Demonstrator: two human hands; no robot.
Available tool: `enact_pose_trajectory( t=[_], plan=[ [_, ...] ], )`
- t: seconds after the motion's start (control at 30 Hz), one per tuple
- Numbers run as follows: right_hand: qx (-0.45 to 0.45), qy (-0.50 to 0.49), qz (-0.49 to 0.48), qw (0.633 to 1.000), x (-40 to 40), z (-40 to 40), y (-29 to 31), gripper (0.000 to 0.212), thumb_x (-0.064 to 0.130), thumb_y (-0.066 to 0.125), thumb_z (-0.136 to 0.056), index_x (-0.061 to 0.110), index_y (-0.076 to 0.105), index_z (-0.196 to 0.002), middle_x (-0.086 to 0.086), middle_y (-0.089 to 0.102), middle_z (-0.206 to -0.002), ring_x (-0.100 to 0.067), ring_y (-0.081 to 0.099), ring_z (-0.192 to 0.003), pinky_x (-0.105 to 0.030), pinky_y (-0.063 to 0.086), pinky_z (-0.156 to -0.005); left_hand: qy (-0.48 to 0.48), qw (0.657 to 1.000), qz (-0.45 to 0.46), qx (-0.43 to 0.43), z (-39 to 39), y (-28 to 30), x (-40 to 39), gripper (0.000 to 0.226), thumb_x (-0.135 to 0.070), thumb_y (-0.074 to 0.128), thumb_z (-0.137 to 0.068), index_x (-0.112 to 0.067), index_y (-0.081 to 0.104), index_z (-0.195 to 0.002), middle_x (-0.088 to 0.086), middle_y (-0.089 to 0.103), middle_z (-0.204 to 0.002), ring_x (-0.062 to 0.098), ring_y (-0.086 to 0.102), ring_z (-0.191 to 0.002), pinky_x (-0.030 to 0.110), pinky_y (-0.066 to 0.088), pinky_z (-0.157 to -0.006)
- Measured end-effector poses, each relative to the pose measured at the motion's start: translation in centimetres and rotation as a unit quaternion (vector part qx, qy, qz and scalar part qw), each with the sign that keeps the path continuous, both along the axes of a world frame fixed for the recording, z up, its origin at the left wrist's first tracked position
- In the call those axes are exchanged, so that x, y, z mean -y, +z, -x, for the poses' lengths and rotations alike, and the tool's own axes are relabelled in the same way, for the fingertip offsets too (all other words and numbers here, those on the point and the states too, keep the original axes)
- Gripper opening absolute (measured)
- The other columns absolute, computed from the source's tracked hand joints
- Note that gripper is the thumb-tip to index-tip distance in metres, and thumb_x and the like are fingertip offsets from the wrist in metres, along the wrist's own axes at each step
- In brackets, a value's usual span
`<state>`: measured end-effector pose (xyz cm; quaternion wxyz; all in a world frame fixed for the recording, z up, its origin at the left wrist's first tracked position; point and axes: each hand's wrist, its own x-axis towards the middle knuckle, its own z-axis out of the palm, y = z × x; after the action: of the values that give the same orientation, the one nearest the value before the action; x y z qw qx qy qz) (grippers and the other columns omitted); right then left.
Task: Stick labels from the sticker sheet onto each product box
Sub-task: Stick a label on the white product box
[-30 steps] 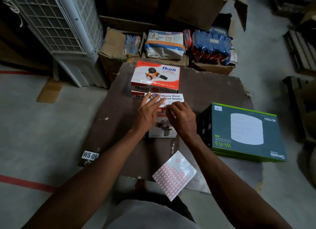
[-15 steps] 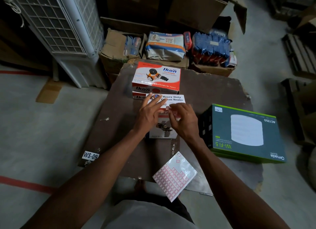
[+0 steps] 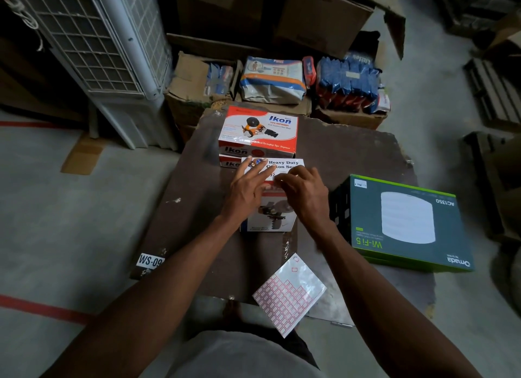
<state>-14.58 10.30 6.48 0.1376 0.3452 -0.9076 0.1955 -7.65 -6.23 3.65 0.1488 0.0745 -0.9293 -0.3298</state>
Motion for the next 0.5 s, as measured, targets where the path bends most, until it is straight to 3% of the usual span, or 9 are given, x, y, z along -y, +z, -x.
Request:
enact_pose_trajectory(
  t=[0.17,0.33,0.5],
  plan=[
    [0.067,-0.016,0.038,0.997,-0.2,0.5,-0.4,0.029,0.031,0.078,-0.088,0.028,0.074,-0.117,0.005,0.069,-0.107,-0.019,0.054,-0.088,-0.028,0.041,-0.060,-0.001,1.000,0.010,-0.003,-0.1,-0.3,0.1,0.052,-0.006,0.062,-0.097,-0.024,0.055,-0.145,-0.001,0.048,-0.154,0.030,0.023,-0.152,0.049,0.036,-0.114],
    [0.060,-0.016,0.014,0.998,0.8,0.6,0.0,0.020,0.033,0.076,-0.090,0.036,0.077,-0.110,0.007,0.069,-0.105,-0.012,0.041,-0.088,-0.023,0.026,-0.058,-0.005,1.000,-0.002,0.002,0.3,0.3,0.1,0.050,-0.006,0.062,-0.097,-0.021,0.056,-0.144,0.003,0.049,-0.153,0.033,0.023,-0.151,0.051,0.036,-0.114],
    [0.051,-0.010,-0.003,0.999,0.4,0.8,0.0,0.019,0.036,0.074,-0.091,0.039,0.077,-0.110,0.010,0.070,-0.106,-0.016,0.050,-0.087,-0.026,0.036,-0.058,-0.022,1.000,0.012,0.004,0.1,0.1,0.6,0.050,-0.008,0.060,-0.098,-0.022,0.054,-0.146,0.002,0.047,-0.155,0.032,0.022,-0.152,0.050,0.036,-0.116]
  ],
)
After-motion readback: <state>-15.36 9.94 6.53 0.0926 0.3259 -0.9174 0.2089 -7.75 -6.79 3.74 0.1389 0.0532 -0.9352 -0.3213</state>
